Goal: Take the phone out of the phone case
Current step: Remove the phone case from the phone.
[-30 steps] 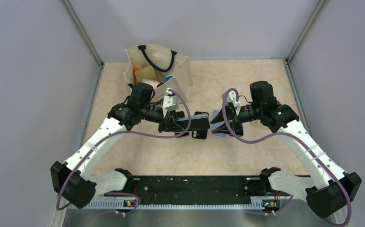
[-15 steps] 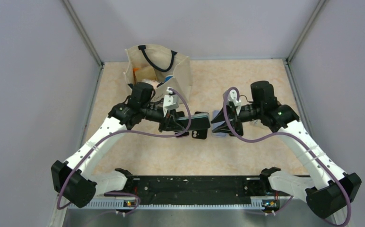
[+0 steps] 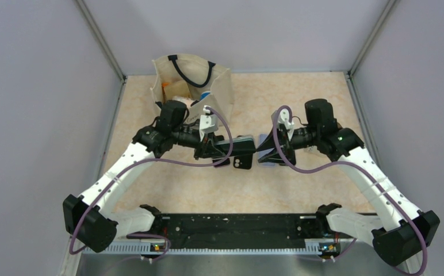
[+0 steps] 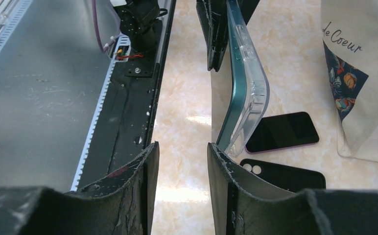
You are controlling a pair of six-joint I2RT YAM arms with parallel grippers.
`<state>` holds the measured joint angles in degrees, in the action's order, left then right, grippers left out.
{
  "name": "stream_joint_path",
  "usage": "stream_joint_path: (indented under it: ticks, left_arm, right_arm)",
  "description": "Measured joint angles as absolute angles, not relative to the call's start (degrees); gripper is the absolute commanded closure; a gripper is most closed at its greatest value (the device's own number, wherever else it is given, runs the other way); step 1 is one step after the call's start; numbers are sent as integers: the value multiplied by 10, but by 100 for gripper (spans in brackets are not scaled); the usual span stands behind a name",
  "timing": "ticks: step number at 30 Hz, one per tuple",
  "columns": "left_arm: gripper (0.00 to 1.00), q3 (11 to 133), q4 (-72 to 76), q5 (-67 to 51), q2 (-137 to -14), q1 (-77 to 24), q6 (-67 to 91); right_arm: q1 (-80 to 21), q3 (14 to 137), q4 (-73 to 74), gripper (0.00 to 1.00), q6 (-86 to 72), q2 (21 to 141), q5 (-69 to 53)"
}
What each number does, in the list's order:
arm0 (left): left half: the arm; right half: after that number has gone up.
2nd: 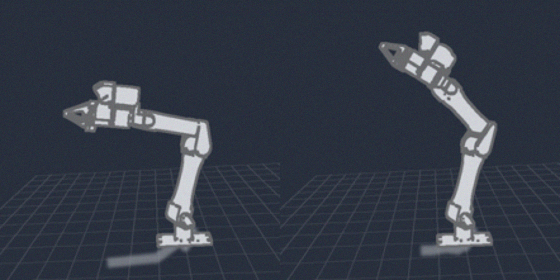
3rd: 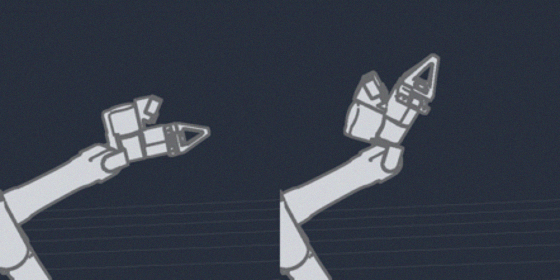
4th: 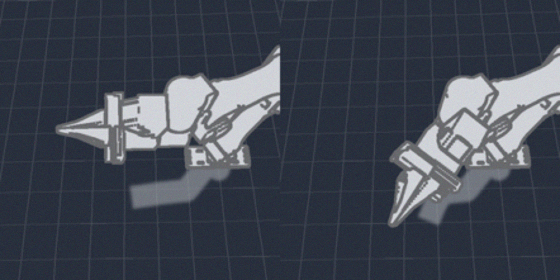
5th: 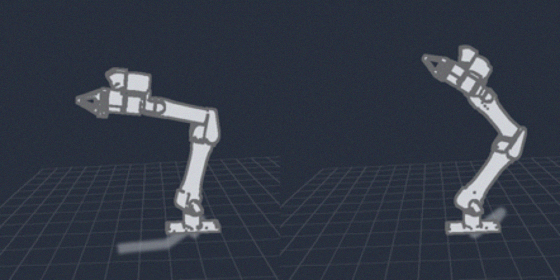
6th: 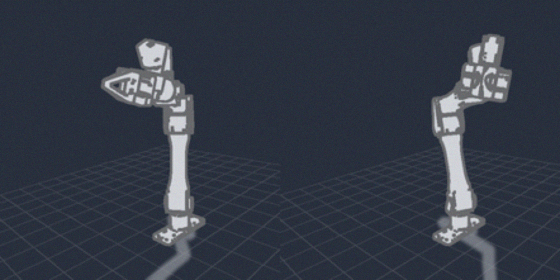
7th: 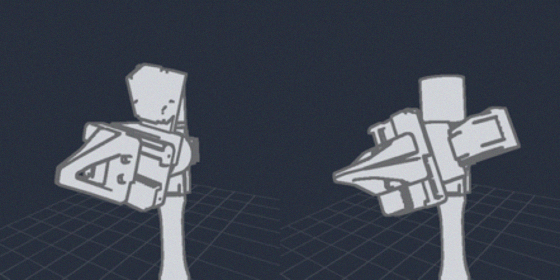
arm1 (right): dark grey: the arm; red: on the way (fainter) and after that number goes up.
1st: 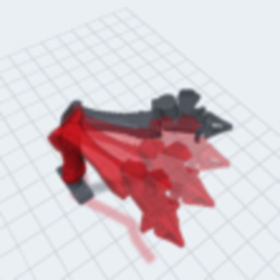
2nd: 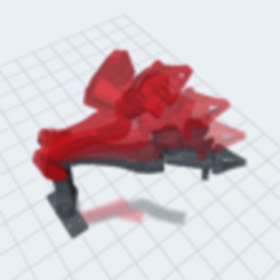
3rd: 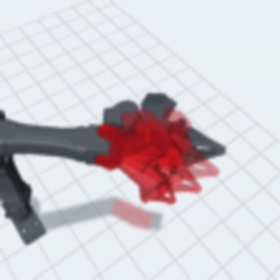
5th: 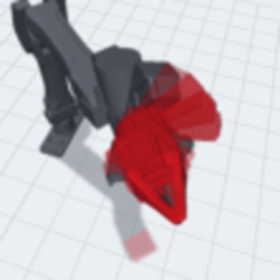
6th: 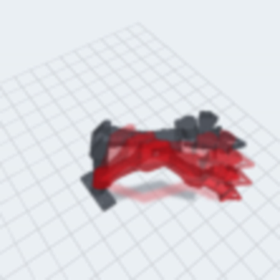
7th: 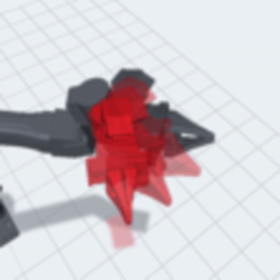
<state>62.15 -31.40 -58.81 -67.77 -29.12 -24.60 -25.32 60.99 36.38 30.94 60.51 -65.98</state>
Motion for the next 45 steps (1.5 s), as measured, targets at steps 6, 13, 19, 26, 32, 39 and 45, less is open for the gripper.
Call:
stream_joint_path:
  ticks: [6, 13, 19, 26, 32, 39, 45]
  left_arm:
    - [100, 621, -303, -582, -678, -291, -241]
    - [100, 614, -298, -582, -678, -291, -239]
    - [100, 613, -298, -578, -678, -290, -239]
    - [100, 613, -298, -576, -678, -290, -239]
    - [100, 613, -298, -576, -678, -290, -239]
    - [100, 612, -297, -576, -678, -290, -239]
    - [100, 609, -296, -576, -678, -288, -233]
  right_arm:
    - [-253, 604, 352, 60, 295, 605, -661]
    - [-253, 603, 324, 61, 268, 606, -653]
    - [-253, 603, 322, 61, 258, 606, -640]
    - [-253, 603, 324, 61, 259, 606, -626]
    - [-253, 603, 325, 61, 259, 606, -622]
    - [-253, 603, 324, 61, 259, 616, -622]
    - [-253, 603, 322, 61, 255, 625, -625]
